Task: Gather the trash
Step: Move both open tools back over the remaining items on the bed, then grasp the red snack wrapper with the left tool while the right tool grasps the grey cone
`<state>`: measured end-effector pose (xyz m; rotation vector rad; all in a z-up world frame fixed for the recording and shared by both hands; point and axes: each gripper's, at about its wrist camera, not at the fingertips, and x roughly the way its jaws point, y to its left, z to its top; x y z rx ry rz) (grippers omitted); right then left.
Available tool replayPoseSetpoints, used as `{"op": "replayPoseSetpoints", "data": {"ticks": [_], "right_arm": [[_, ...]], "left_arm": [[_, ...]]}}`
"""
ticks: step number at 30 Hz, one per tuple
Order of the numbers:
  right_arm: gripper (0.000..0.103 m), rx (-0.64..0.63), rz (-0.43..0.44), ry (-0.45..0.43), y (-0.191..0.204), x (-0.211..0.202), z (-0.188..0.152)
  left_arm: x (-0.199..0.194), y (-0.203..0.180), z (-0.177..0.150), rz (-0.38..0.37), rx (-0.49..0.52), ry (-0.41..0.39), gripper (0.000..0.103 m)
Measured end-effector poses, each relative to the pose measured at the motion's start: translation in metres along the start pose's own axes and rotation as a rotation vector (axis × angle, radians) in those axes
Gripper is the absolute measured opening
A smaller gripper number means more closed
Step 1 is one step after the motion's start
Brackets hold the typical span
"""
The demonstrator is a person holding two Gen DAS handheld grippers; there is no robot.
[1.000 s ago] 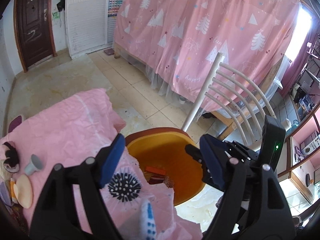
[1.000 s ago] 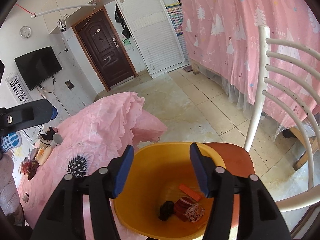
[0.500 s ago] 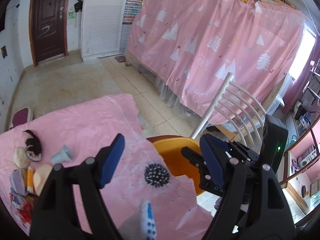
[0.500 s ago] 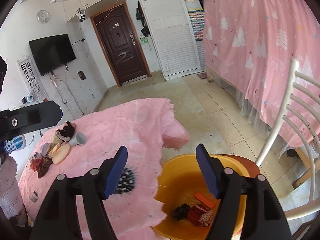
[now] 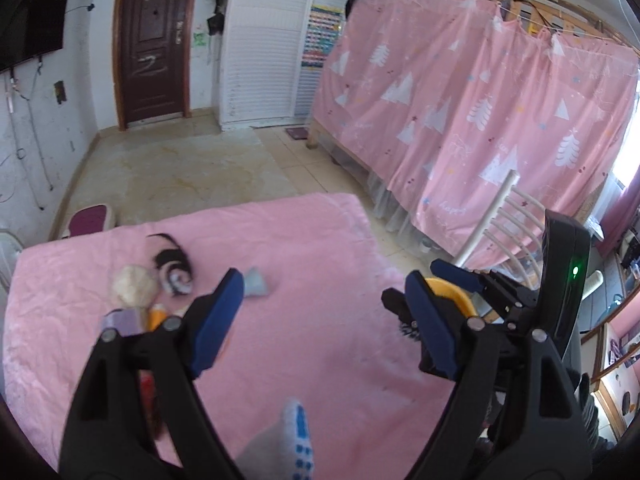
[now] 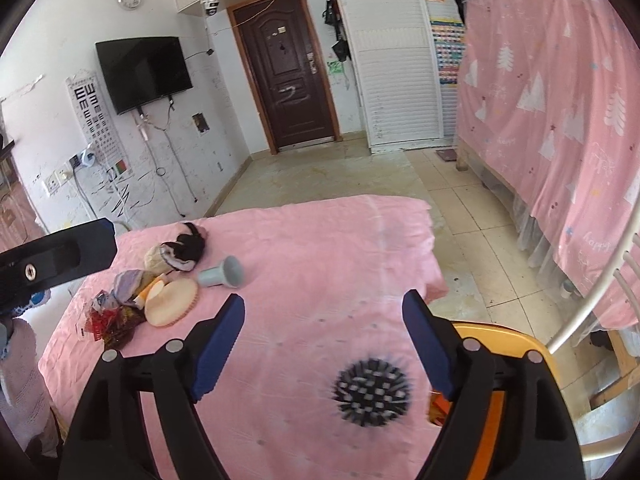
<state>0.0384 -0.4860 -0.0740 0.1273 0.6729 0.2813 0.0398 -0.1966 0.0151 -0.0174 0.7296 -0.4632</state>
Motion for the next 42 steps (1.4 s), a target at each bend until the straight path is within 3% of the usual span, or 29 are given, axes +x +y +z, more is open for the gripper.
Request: {"op": "replayPoseSetpoints", "data": {"ticks": [12,19,30,32,40,42], "right_arm": [[0.077,-0.099,0.041,0.053,0.057,0.034,0.012],[0.08,-0.168,0.047,0.071,0.077,0.046,0.021],[0.082,-0.19,0.053,0.145,0.093,0.091,0.027],[0.082,-0.188,0.053,0.158,0.094,0.098,0.027],[0.082,-0.172,0.052,0.203,0.094,0.122,0.03],[0.082,-0.17,0.048,0.213,0.095,0.128,0.031]], "left_arm": [[-0.034,0.078,-0.031,0.17,-0.064,0.013,0.085],[-0.034,0.118,-0.051,0.2,-0.129,0.067,0.086],[-0.028,0.149,-0.078,0.215,-0.16,0.136,0.087],[-0.025,0.15,-0.08,0.209,-0.157,0.134,0.082],[-0.018,0.144,-0.082,0.124,-0.126,0.151,0.031],[-0.018,0.145,-0.082,0.117,-0.129,0.151,0.029]]}}
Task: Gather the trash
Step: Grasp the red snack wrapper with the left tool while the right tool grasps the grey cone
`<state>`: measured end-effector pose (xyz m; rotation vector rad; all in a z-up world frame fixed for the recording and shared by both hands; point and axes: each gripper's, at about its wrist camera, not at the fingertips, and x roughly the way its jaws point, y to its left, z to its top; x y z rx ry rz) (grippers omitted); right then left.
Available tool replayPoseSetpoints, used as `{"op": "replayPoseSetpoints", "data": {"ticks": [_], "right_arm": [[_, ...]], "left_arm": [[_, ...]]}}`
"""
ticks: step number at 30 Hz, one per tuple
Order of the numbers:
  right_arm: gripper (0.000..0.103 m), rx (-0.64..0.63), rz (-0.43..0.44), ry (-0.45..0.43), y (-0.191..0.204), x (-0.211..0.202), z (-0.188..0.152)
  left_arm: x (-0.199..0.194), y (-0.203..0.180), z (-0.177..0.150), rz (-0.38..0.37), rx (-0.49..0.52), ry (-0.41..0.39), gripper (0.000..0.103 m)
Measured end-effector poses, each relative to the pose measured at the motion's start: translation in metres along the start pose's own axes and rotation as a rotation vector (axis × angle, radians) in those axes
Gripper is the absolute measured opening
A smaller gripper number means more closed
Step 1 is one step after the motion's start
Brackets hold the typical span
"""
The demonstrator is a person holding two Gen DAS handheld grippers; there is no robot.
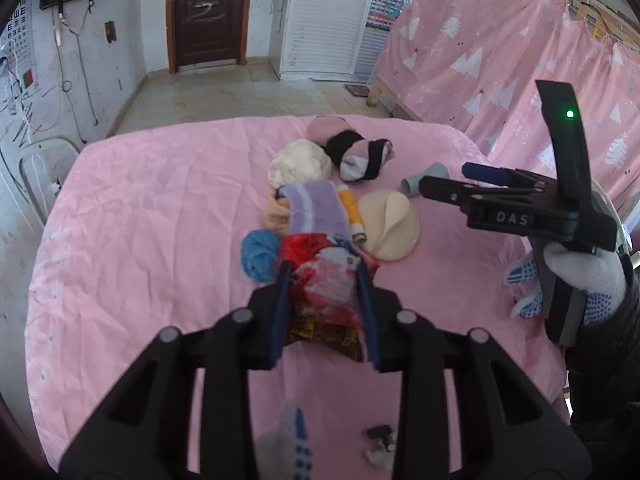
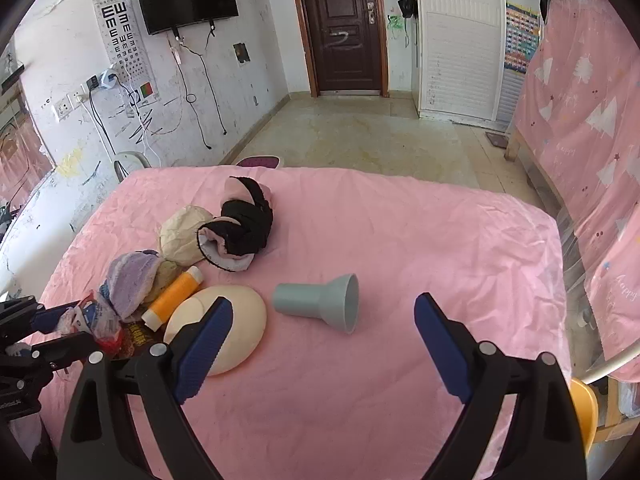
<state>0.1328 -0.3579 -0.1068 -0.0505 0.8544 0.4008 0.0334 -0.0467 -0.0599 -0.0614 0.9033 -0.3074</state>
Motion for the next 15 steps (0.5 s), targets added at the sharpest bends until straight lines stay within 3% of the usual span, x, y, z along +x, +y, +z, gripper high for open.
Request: {"op": "replayPoseSetpoints", "data": {"ticks": [12,15], "right_arm": [[0.082,-0.005,-0.018,0.034,0.01,0.024,0.008],[0.075,-0.003,-0.03,0.042,0.009,0.027,0.008]], "left_arm": [[-0.028,0.015,0.01,-0.057,-0.038,-0.085,0.028],[-0.031,0.017,0.011,-0.062,-0.041,-0.089,0.028]]}}
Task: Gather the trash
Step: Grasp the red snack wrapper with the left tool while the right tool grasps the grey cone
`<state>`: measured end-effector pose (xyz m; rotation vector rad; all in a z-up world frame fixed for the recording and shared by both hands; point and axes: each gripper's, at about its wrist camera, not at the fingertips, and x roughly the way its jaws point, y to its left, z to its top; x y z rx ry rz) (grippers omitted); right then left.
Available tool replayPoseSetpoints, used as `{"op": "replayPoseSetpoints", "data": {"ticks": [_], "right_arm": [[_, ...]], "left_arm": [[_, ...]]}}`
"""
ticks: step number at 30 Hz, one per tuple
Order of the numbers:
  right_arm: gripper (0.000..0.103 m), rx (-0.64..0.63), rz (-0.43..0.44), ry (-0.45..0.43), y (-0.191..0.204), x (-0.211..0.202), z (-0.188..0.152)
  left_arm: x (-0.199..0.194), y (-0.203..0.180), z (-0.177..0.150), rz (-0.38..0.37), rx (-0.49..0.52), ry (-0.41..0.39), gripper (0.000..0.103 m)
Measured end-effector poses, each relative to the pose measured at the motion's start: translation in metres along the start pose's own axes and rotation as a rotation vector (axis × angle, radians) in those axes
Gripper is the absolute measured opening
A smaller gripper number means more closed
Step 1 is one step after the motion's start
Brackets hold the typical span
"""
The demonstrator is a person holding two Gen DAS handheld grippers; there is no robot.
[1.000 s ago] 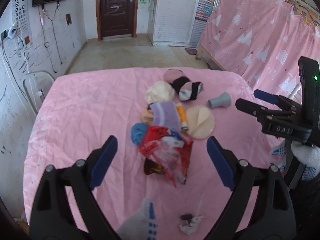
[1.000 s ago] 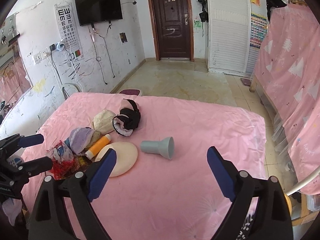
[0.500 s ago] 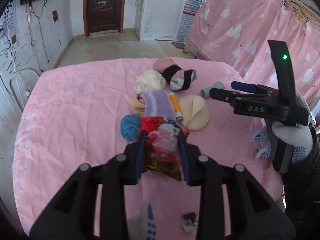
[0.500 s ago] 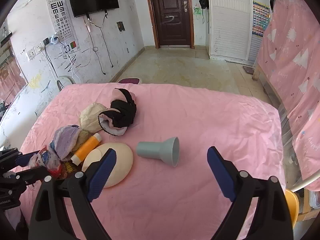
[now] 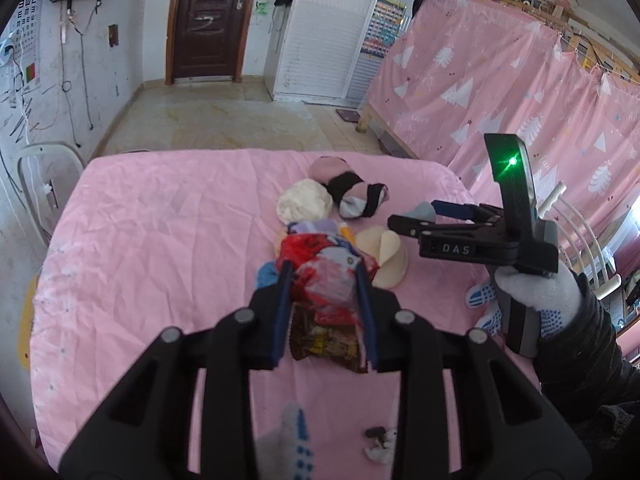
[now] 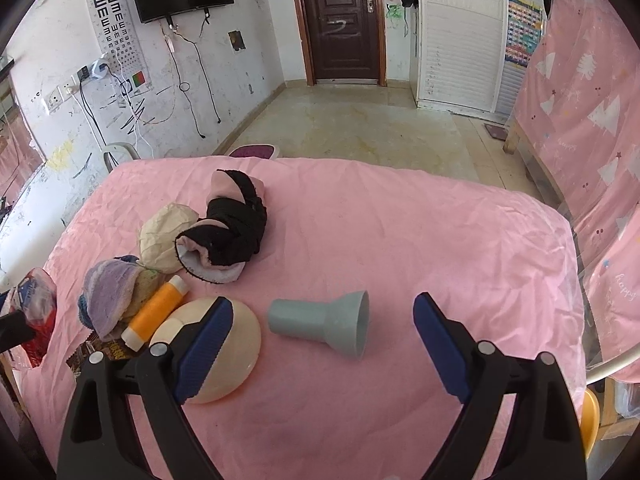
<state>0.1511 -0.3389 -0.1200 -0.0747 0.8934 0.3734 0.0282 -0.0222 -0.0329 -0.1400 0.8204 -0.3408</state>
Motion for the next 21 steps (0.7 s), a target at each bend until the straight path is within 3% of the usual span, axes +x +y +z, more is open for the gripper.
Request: {"op": "replayPoseSetpoints", "data": {"ticks": [4,21], "right_arm": [[0.042,0.011,-0.016,0.018,-0.002,0.005,-0.001],[0.042,0.045,-0.003,-0.119,-0.026,-0.056,-0.008]], "left_arm": [[-0.001,-0.001,-0.001,-0.003,0.003,-0.003,0.028],[-0.009,-0.031,0.011,0.001,0.068,-0.038,0.029]]}}
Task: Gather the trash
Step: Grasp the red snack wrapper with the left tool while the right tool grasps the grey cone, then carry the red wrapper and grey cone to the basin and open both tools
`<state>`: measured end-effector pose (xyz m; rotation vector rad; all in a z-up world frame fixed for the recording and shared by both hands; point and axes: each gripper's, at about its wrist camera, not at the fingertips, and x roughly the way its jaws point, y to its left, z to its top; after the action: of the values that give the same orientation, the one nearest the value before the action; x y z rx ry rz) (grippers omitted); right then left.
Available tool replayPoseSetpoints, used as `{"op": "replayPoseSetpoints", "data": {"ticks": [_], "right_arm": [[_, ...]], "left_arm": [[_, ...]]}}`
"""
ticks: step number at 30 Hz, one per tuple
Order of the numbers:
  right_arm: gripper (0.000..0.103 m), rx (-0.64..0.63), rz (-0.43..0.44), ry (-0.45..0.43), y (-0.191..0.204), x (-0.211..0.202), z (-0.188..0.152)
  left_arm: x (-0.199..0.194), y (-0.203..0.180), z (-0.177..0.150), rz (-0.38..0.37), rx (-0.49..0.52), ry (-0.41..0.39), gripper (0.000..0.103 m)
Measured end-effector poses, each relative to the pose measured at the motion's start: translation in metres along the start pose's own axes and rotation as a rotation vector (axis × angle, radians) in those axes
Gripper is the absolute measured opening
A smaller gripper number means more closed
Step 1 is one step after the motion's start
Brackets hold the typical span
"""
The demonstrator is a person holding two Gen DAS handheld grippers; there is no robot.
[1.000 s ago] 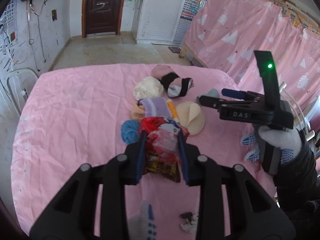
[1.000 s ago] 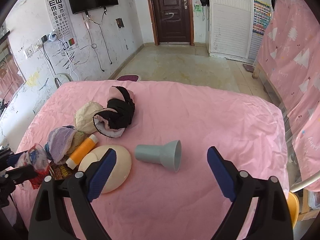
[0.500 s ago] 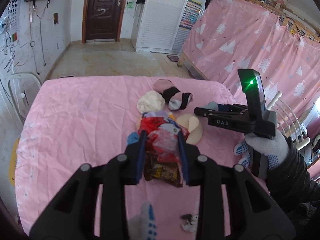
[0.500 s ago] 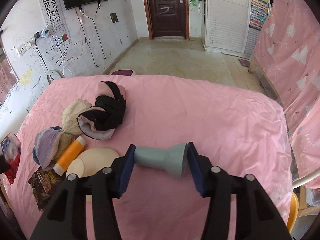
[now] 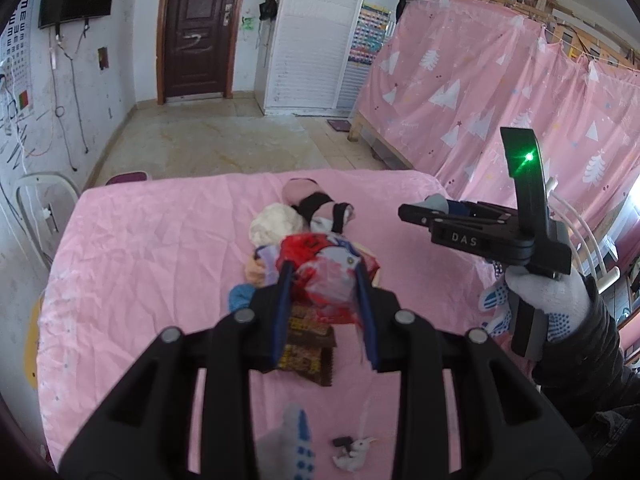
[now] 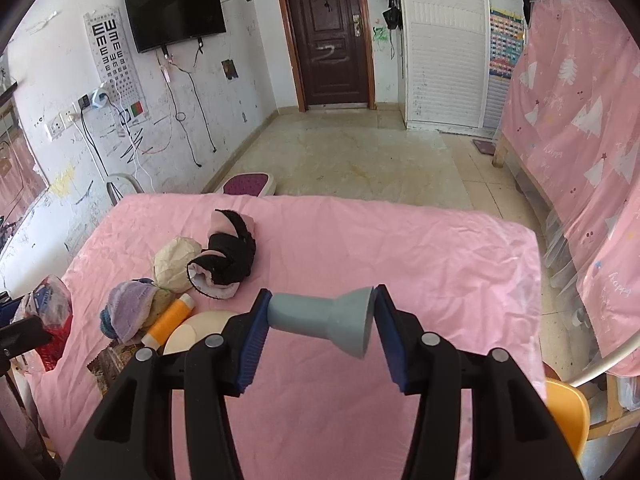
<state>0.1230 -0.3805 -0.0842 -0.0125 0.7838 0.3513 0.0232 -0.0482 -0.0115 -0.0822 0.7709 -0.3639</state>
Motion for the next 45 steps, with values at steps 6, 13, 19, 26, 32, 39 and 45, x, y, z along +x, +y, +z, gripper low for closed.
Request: {"op": "replayPoseSetpoints", "data": {"ticks": [6,13,19,26,32,39,45], "right_arm": [[0.042,0.032,-0.013,-0.035,-0.026,-0.023,-0.009],[0.042,0.075,-0.043,-0.074,-0.062,-0.052,-0.022],[0.042,0.124,-0.072,-0.103,-0.097,-0.076,-0.041],[0.042,0.188,-0.114,-0.132,-0.14,-0.103,-0.065],[0.042,0.232,-0.134,-0.143,-0.172,-0.118,-0.086],[0.042,0.281,-0.147,-0.125,-0.208,-0.124,-0.115],[0.042,0.324,-0.153,-0.114,-0.229,-0.122,-0.139]], "left_arm": [[0.005,-0.026,0.005,-0.008,0.038,0.001,0.029],[0.01,-0.057,0.009,-0.011,0.084,0.002,0.029],[0.019,-0.085,0.015,-0.021,0.115,0.008,0.029],[0.036,-0.127,0.022,-0.049,0.178,0.025,0.029],[0.055,-0.17,0.032,-0.09,0.229,0.044,0.029],[0.083,-0.226,0.037,-0.143,0.296,0.071,0.029],[0.113,-0.27,0.032,-0.205,0.349,0.121,0.029]]}}
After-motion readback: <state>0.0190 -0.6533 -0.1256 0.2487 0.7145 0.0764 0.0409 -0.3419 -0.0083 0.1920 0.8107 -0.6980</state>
